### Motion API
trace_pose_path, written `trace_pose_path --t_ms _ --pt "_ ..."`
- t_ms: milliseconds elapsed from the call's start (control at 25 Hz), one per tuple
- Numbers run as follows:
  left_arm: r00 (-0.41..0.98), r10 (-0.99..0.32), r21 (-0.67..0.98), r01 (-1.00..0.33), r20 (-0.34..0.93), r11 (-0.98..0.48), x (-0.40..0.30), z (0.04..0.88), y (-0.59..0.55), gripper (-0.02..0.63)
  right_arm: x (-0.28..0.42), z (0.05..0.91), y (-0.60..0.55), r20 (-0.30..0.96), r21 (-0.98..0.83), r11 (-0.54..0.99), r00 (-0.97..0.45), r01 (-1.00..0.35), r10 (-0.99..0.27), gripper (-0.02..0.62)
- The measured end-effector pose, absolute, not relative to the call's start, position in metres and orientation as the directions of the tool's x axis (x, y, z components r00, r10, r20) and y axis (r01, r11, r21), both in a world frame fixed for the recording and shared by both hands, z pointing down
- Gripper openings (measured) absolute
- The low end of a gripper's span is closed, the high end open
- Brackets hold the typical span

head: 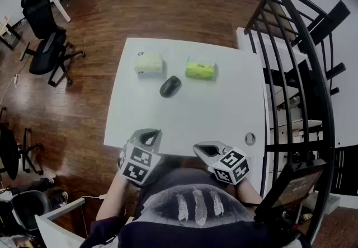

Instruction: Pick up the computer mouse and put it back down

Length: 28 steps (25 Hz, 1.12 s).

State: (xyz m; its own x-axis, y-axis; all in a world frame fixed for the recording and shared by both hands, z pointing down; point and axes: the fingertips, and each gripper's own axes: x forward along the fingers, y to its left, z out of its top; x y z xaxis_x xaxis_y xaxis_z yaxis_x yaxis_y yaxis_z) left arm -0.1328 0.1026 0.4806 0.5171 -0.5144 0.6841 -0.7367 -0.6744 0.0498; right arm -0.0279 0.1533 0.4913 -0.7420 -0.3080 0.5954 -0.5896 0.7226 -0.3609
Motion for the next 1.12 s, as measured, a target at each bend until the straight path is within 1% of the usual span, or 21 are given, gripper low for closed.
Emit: trace_pose_path --t_ms 40,80,120,200,280,360,480,520,640,720,920,1120 --pt "0.52 -0.509 0.048 -0.731 0.686 -0.681 -0.137 0.48 0.093 0.018 -0.033 0.49 0.145 0.59 -0.367 0.719 -0.745 -0.59 -0.31 0.005" --pt "0.522 -0.505 0.045 -0.725 0.687 -0.687 -0.14 0.48 0.083 0.047 -0.037 0.49 0.137 0.586 -0.373 0.715 -0.747 -0.592 -0.313 0.005" --pt "0.525 -0.502 0.043 -0.72 0.687 -0.693 -0.143 0.479 0.072 0.094 -0.041 0.489 0.128 0.584 -0.378 0.71 -0.748 -0.594 -0.315 0.005" --pt "0.528 -0.502 0.039 -0.715 0.686 -0.698 -0.145 0.477 0.052 0.132 -0.041 0.488 0.113 0.585 -0.387 0.699 -0.746 -0.601 -0.318 0.005" --pt "0.523 -0.498 0.036 -0.714 0.692 -0.699 -0.145 0.478 0.037 0.197 -0.036 0.491 0.101 0.588 -0.399 0.687 -0.744 -0.607 -0.316 0.005" --pt "0.519 -0.503 0.035 -0.719 0.691 -0.694 -0.14 0.477 0.02 0.275 -0.03 0.495 0.089 0.588 -0.413 0.682 -0.749 -0.603 -0.307 0.005" --pt "0.512 -0.517 0.053 -0.744 0.686 -0.666 -0.129 0.479 -0.006 0.453 -0.018 0.501 0.074 0.591 -0.424 0.694 -0.758 -0.582 -0.274 0.005" --pt "0.504 -0.525 0.055 -0.755 0.686 -0.653 -0.127 0.481 -0.015 0.469 -0.013 0.502 0.07 0.593 -0.428 0.699 -0.762 -0.573 -0.26 0.005" --pt "0.468 -0.529 0.044 -0.776 0.708 -0.629 -0.125 0.489 -0.043 0.48 0.0 0.507 0.059 0.603 -0.436 0.71 -0.765 -0.553 -0.225 0.005" --pt "0.449 -0.497 0.036 -0.768 0.742 -0.639 -0.122 0.503 -0.064 0.48 0.006 0.51 0.05 0.605 -0.445 0.708 -0.767 -0.549 -0.215 0.005" --pt "0.43 -0.352 0.095 -0.734 0.831 -0.673 -0.103 0.561 -0.108 0.48 0.017 0.521 0.035 0.605 -0.481 0.687 -0.774 -0.544 -0.189 0.005" --pt "0.373 -0.215 0.131 -0.714 0.903 -0.688 -0.098 0.617 -0.129 0.472 0.021 0.529 0.021 0.608 -0.496 0.663 -0.77 -0.561 -0.196 0.005"
